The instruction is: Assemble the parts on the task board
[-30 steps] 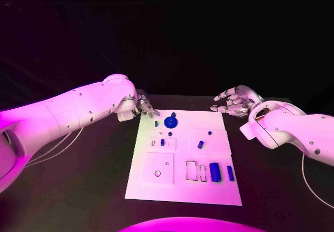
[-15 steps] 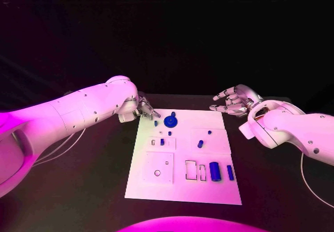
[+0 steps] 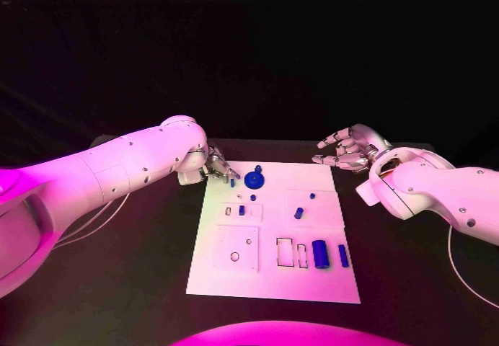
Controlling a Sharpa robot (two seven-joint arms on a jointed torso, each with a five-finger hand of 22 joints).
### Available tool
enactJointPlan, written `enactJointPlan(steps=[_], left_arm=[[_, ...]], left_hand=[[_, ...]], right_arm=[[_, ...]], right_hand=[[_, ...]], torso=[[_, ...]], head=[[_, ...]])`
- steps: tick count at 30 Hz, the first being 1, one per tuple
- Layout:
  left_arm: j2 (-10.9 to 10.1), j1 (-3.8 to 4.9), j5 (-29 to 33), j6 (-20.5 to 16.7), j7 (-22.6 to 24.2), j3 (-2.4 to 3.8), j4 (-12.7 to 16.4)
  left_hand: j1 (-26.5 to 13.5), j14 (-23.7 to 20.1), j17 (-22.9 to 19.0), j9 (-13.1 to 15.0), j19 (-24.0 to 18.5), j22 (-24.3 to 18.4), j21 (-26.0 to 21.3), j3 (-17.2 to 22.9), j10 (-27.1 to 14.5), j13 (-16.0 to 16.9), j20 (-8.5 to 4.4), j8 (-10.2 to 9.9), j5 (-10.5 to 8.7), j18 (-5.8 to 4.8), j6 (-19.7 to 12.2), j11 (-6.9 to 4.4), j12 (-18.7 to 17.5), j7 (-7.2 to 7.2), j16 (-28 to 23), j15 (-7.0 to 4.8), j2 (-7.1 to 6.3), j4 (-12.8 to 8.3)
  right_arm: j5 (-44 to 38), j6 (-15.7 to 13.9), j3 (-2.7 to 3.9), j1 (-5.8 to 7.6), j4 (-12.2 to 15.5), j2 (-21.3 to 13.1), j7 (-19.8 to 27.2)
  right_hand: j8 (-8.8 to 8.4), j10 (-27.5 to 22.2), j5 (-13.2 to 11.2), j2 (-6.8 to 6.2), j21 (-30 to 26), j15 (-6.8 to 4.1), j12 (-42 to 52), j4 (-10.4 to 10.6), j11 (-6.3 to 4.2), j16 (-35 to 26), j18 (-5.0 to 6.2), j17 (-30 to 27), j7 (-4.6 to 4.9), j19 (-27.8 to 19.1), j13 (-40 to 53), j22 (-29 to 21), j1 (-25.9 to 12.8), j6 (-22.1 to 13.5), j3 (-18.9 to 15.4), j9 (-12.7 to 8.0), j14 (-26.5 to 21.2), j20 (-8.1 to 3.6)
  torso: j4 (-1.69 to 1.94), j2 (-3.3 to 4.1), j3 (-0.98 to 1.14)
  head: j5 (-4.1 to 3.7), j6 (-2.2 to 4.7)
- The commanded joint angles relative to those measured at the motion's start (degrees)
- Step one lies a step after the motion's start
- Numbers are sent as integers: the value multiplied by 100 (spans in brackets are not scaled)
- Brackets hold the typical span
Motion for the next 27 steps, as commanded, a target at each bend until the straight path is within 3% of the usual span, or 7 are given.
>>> enactJointPlan(steps=[1, 7, 13, 27], left_arm=[[22, -2, 72, 146, 46, 0, 1], [26, -5, 102, 142, 51, -2, -1], [25, -6, 158, 158, 60, -4, -6], [33, -7, 229, 38, 109, -5, -43]], left_hand=[[91, 473, 1066, -9, 31, 9, 27, -10, 41, 2, 3, 33, 13, 19, 53, -19, 25, 4, 23, -9, 10, -18], [154, 474, 1067, -11, 33, 15, 29, 1, 45, 2, -1, 38, 14, 18, 62, -26, 31, -4, 24, -16, 33, -22], [604, 477, 1076, 0, 42, 42, 41, 153, 59, -8, -29, 89, 9, 14, 95, -72, 45, -54, 31, -58, 196, -73], [1121, 481, 1090, 16, 48, 74, 52, 476, 67, -35, -48, 130, -1, 8, 52, -99, 46, -80, 40, -80, 343, -183]], right_arm=[[-42, 65, 0, -3, 9, 6, 63], [-42, 66, 0, -3, 5, 10, 62], [-43, 68, 0, -3, 3, 13, 60], [-66, 77, 0, -3, 1, 12, 55]], right_hand=[[-11, -32, -12, -7, -36, 23, -24, 12, 12, -33, 22, 948, 4, 387, -7, 1311, -34, 43, 37, -5, 469, 22], [-10, -31, -4, -1, -40, 22, -22, 9, 10, -35, 23, 944, 3, 386, -7, 1310, -38, 47, 53, -9, 468, 21], [-10, -31, -4, -1, -40, 22, -22, 9, 10, -35, 23, 944, 3, 386, -7, 1310, -38, 47, 53, -9, 468, 21], [-8, -21, 1, 4, -43, 21, -12, 7, 9, -35, 24, 944, 2, 385, 3, 1309, -37, 52, 61, -10, 468, 21]], torso=[[2, -1, -1], [-1, -6, 1], [3, -3, 2], [-1, -2, 2]], head=[[-1, -6], [3, -5], [1, -6], [0, -22]])
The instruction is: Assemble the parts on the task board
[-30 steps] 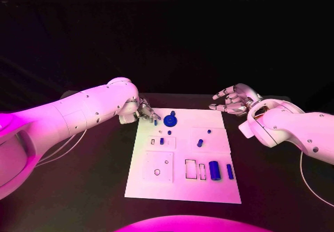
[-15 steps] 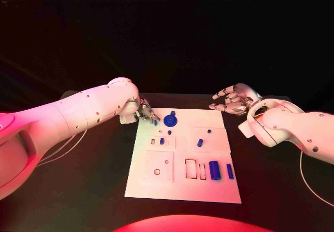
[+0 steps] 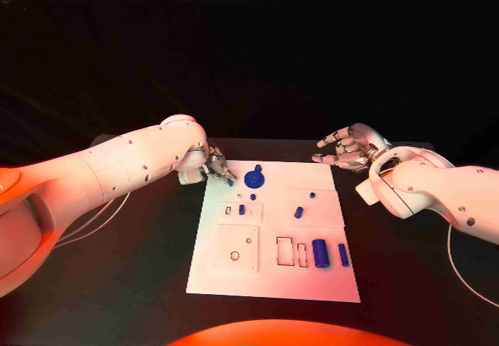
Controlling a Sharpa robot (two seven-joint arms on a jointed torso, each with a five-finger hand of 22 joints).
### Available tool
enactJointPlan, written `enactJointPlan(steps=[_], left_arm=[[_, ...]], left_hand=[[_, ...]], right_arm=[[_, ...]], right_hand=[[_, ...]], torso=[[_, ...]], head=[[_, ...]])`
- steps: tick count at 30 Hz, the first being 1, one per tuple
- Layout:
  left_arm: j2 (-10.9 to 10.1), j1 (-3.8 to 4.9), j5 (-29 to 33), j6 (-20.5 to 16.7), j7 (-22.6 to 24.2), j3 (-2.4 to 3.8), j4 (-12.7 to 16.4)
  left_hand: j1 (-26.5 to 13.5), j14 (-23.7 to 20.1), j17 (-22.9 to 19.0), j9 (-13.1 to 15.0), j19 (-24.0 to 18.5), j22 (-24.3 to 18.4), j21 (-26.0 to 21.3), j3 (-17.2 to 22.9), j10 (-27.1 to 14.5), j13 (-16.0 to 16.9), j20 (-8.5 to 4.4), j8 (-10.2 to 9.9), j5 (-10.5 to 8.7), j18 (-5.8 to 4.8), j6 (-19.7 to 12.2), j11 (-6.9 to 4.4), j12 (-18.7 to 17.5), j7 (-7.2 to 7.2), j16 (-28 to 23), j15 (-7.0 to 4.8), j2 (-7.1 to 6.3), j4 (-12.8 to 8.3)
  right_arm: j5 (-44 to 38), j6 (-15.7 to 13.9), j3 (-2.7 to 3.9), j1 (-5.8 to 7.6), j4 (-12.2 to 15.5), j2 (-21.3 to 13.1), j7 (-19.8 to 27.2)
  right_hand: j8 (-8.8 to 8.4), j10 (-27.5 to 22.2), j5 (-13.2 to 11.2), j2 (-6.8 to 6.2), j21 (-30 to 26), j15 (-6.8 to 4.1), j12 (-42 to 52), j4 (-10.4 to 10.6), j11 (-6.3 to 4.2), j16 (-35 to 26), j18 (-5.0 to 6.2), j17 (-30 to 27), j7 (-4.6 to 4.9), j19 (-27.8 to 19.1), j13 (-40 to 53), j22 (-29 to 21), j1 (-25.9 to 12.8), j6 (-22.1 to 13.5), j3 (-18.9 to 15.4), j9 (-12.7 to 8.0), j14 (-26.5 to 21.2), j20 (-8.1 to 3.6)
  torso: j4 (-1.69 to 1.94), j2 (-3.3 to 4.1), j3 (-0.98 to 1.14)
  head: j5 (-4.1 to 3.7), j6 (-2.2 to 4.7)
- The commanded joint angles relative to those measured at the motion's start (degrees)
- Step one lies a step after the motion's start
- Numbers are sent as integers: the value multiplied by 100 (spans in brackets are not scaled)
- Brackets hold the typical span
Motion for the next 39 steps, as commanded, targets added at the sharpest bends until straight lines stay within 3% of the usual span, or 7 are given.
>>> enactJointPlan(steps=[1, 9, 17, 20, 25, 32, 39], left_arm=[[18, -5, 93, -15, 79, -2, -8], [-13, -6, 206, -48, 95, -3, -10], [-202, -6, 462, -204, 114, -3, 198], [-372, -6, 629, -333, 122, -2, 428], [-664, -5, 773, -514, 131, -2, 870], [-1098, -15, 818, -734, 142, -6, 1607], [-1427, -114, 506, -891, 169, -13, 2190]], left_hand=[[120, 479, 1091, 12, 29, 8, 31, 99, 8, -5, -27, 32, 0, 7, -23, -38, 24, -39, 18, -37, 29, -14], [444, 483, 1102, 77, 32, 36, 42, 766, 28, -38, -27, 120, 10, 4, -120, -27, 11, -15, 25, -33, 39, -312], [22, 478, 1076, 257, 28, 57, 56, 1998, 106, -30, -4, 354, 31, 5, -146, -9, 55, 16, 16, -11, -227, -854], [-328, 492, 1106, 322, 73, 122, 96, 2499, 197, 42, -24, 462, 68, -6, -84, -41, 130, -3, 31, -34, -315, -1160], [-580, 514, 1161, 342, 120, 185, 133, 2763, 293, 104, -46, 510, 115, -19, -16, -65, 189, -38, 58, -62, -356, -1370], [-782, 530, 1208, 348, 178, 265, 179, 2955, 391, 183, -69, 544, 225, -37, 62, -93, 253, -67, 81, -86, -390, -1533], [-886, 537, 1231, 348, 213, 314, 208, 3039, 444, 226, -83, 561, 327, -47, 108, -109, 288, -85, 92, -99, -401, -1621]], right_arm=[[-65, 76, 1, -3, 4, 2, 56], [-75, 92, 1, -3, -2, 2, 53], [-76, 104, 1, -3, -7, -5, 52], [-76, 107, 1, -3, -9, -15, 52], [-77, 110, 0, -3, -14, -28, 51], [-77, 119, -1, -3, -17, -47, 50], [-77, 126, -4, -4, -15, -72, 49]], right_hand=[[-8, -21, 1, 4, -22, 21, -12, 0, 9, -35, 23, 945, 2, 385, 3, 1311, -37, 52, 22, -5, 468, 21], [-5, -17, 6, 7, -22, 20, -7, -1, 9, -35, 23, 947, 1, 385, 7, 1311, -35, 56, 27, -5, 468, 20], [-4, -16, 13, 8, -26, 20, -6, -2, 8, -35, 24, 946, 0, 383, 8, 1309, -33, 59, 31, -5, 468, 20], [-4, -16, 13, 8, -26, 20, -6, -2, 8, -35, 24, 946, 0, 383, 8, 1309, -33, 59, 31, -5, 468, 20], [-4, -16, 13, 8, -26, 20, -6, -2, 8, -35, 24, 946, 0, 383, 8, 1309, -33, 59, 31, -5, 468, 20], [-4, -16, 13, 8, -26, 20, -6, -2, 8, -35, 24, 946, 0, 383, 8, 1309, -33, 59, 31, -5, 468, 20], [-3, -18, 26, 5, -27, 19, -7, -4, 7, -36, 24, 943, -1, 383, 5, 1309, -32, 63, 36, -6, 467, 19]], torso=[[0, -3, 0], [4, -11, 4], [11, -18, 5], [16, -23, 7], [23, -30, 5], [38, -42, 7], [50, -44, 3]], head=[[1, -4], [3, -3], [24, 13], [24, 12], [33, 7], [30, -14], [31, -38]])
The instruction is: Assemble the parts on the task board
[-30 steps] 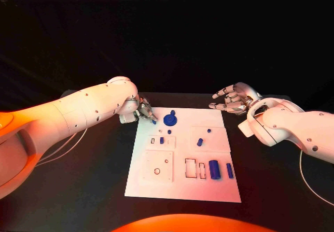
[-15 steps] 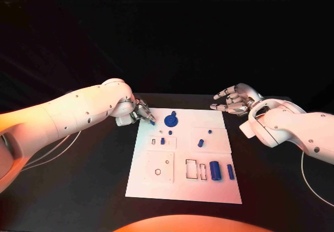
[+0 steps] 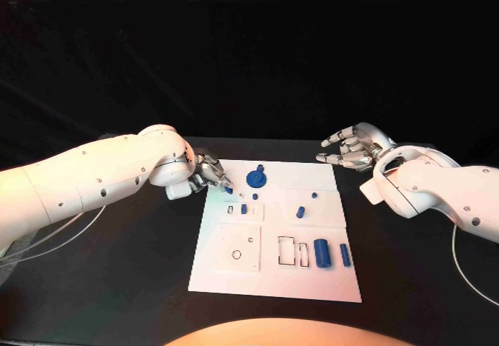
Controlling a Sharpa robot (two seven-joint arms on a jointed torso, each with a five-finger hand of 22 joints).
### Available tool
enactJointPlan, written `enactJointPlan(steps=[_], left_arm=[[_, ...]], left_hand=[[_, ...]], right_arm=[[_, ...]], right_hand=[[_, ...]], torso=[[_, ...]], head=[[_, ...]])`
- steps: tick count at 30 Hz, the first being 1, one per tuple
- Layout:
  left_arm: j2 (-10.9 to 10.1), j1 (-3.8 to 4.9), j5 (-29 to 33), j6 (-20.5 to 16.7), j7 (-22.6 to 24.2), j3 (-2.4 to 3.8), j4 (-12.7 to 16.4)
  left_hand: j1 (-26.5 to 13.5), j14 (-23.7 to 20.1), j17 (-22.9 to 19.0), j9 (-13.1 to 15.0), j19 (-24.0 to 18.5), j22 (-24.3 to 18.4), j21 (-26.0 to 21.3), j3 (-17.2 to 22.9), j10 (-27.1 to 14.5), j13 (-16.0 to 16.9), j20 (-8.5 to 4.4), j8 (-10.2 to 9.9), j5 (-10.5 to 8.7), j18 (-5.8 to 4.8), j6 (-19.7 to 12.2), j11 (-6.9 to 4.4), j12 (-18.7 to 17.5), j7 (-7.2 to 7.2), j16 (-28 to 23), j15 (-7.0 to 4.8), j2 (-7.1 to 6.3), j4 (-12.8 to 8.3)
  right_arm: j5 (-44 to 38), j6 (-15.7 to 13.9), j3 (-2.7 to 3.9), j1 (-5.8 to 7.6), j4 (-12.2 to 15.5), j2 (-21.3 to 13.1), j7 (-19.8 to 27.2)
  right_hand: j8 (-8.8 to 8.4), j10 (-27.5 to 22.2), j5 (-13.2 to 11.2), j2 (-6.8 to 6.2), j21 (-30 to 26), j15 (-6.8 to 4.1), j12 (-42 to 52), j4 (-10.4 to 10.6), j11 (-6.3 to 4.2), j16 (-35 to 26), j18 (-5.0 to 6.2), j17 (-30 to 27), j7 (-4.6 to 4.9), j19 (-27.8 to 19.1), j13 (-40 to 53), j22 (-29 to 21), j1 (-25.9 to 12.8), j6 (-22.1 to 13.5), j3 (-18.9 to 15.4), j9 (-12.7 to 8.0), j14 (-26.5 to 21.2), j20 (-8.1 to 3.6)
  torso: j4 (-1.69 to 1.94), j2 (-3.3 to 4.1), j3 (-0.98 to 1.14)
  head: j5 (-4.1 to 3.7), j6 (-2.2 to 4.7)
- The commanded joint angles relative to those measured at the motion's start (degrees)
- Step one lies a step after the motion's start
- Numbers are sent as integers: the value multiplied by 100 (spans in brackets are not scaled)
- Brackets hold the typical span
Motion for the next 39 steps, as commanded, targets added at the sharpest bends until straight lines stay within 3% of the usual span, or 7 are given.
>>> enactJointPlan(steps=[1, 9, 18, 39], left_arm=[[-75, -39, -231, -252, 100, 0, 192], [-229, -171, -755, -343, 152, -39, 566], [-299, -309, -1193, -453, 235, -76, 794], [-288, -398, -1643, -337, 233, -104, 863]], left_hand=[[-59, 517, 1231, 5, 38, 12, 26, 1120, 50, 12, 8, 34, 36, -48, 72, -9, 23, -38, 35, -37, 3, -1094], [-107, 526, 1260, 2, 56, 38, 41, 1164, 91, 52, 0, 42, 71, -54, 106, -20, 53, -50, 49, -45, -9, -1145], [-122, 529, 1268, -1, 66, 52, 49, 1177, 107, 70, -2, 43, 81, -57, 119, -24, 66, -54, 53, -47, -16, -1162], [-137, 533, 1283, -6, 79, 70, 58, 1191, 136, 110, -5, 43, 88, -61, 135, -29, 93, -60, 60, -51, -25, -1183]], right_arm=[[-65, 88, -2, -4, 4, -7, 52], [-68, 94, -4, -7, 5, -17, 54], [-69, 96, -7, -9, 10, -34, 54], [-70, 110, -8, -12, 14, -45, 52]], right_hand=[[-3, -18, 26, 5, -27, 19, -7, -4, 7, -36, 25, 945, -3, 383, 4, 1306, -32, 22, 36, -6, 468, 20], [-1, -17, 35, -3, -30, 18, -5, -7, 6, -38, 25, 941, -4, 382, 5, 1305, -29, 25, 40, -7, 467, 19], [-1, -17, 35, -3, -30, 18, -5, -7, 6, -38, 25, 941, -4, 382, 5, 1305, -29, 25, 40, -7, 467, 19], [-1, -17, 35, -3, -30, 18, -5, -7, 6, -38, 25, 941, -4, 382, 5, 1305, -29, 25, 40, -7, 467, 19]], torso=[[6, -2, 0], [-9, 7, -2], [-12, 13, 3], [-15, 11, 3]], head=[[16, -15], [57, -23], [47, -37], [55, -72]])
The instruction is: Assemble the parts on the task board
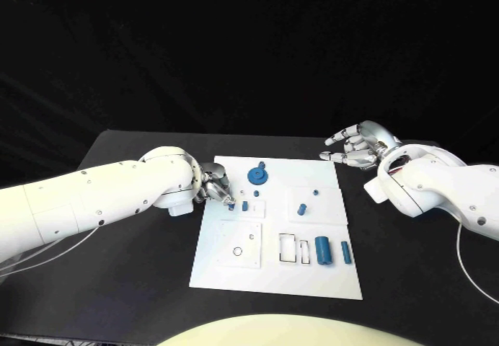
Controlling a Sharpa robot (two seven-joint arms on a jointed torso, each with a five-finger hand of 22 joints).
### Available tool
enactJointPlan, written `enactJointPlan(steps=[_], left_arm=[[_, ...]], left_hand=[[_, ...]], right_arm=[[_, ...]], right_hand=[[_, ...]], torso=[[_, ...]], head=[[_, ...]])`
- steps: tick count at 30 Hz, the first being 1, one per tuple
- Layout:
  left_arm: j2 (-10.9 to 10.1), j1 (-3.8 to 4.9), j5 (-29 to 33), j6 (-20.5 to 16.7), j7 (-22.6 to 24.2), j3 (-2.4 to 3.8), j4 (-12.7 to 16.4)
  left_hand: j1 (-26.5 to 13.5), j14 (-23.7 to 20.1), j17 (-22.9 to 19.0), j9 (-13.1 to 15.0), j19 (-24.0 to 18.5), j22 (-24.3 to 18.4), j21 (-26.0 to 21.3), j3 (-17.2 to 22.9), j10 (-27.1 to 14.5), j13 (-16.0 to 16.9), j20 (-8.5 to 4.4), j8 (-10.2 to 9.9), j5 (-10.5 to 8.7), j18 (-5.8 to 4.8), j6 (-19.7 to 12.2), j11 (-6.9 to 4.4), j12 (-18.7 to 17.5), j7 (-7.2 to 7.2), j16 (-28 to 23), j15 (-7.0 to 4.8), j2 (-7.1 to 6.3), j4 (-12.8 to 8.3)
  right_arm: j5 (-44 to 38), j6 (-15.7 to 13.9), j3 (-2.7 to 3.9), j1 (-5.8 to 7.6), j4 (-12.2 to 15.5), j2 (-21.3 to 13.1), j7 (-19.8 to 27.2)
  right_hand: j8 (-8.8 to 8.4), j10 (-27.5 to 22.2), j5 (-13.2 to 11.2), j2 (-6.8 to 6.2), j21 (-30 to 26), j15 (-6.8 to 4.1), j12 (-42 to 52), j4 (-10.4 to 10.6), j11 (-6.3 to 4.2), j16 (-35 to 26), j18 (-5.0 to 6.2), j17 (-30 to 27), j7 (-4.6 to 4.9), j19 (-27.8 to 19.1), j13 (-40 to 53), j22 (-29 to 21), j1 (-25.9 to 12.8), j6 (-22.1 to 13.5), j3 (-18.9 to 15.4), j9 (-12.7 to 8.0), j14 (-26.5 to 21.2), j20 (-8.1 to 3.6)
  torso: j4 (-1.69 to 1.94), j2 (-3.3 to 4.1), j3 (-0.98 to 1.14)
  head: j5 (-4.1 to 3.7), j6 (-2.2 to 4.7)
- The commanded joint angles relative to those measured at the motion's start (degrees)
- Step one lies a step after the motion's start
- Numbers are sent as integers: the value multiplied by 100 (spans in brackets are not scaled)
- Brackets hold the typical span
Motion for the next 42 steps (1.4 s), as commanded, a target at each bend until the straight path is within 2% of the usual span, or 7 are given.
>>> enactJointPlan(steps=[1, 42], left_arm=[[1, -17, -168, 96, 32, -8, 18], [-25, -23, -21, 292, -76, -7, 45]], left_hand=[[-4, 535, 1286, -4, 41, 13, 41, 1175, 55, 18, -6, 22, 17, -61, 37, 1, 30, 0, 24, -53, 64, -1167], [-64, 548, 1334, -33, 58, 40, 57, 1232, 138, 131, -19, 10, 99, -67, 109, -17, 102, -20, 46, -67, 33, -1234]], right_arm=[[-62, 84, 0, -5, 7, -2, 52], [-66, 84, -1, -10, 1, -1, 50]], right_hand=[[-1, -17, 35, -3, -30, 18, -5, -7, 6, -38, 25, 938, -4, 382, 5, 1308, -29, 25, 40, -8, 467, 19], [2, -25, 42, -14, -36, 15, -13, -4, 3, -40, 27, 935, -6, 380, -9, 1306, -33, 33, 55, -12, 466, 16]], torso=[[-2, -2, 0], [-1, -2, 3]], head=[[2, -6], [-5, -26]])
